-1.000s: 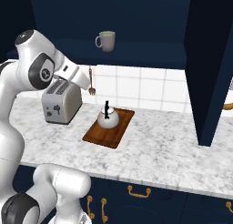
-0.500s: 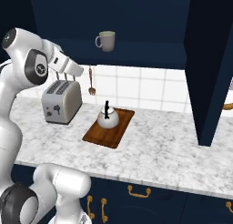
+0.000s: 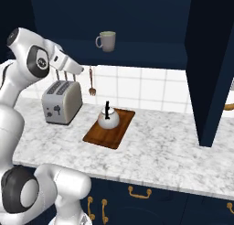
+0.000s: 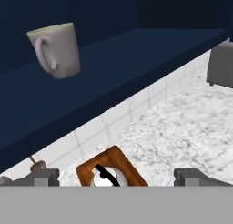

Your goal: Pick the kettle from the counter and place it on the tray. Then pick the mug from the cabinet and place it on the tray. Then close the cabinet doors.

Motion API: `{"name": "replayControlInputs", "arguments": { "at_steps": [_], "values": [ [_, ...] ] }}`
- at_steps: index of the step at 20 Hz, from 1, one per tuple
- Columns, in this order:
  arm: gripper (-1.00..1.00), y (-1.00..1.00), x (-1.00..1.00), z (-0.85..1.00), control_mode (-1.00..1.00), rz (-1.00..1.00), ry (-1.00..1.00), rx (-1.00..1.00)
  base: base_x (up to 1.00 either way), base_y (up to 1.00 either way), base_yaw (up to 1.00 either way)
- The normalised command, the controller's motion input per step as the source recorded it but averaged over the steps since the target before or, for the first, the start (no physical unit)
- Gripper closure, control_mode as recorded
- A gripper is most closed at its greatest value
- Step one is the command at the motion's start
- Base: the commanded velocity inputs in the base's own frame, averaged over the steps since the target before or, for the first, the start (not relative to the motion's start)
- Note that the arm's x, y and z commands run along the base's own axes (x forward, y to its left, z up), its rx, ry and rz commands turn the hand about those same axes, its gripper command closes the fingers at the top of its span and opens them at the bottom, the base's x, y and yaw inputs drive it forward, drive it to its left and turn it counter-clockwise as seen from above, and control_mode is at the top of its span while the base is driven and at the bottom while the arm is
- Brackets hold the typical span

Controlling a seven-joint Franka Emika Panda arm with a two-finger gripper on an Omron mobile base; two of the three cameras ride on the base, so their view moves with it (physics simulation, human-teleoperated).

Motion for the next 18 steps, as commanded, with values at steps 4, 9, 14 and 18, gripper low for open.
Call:
{"name": "replayControlInputs", "arguments": {
  "at_steps": [4,9,14,18],
  "values": [
    [-1.0,-0.01,0.51,0.01,-1.0,0.0,0.0,-0.03,0.0,0.0,0.0],
    [-1.0,0.0,0.54,0.24,-1.0,0.0,0.13,0.0,0.0,0.0,0.0],
    [-1.0,0.0,0.48,0.12,-1.0,0.0,0.09,0.0,0.0,0.0,0.0],
    [-1.0,0.0,0.42,0.0,-1.0,0.0,0.0,0.0,0.0,0.0,0.0]
  ]
}}
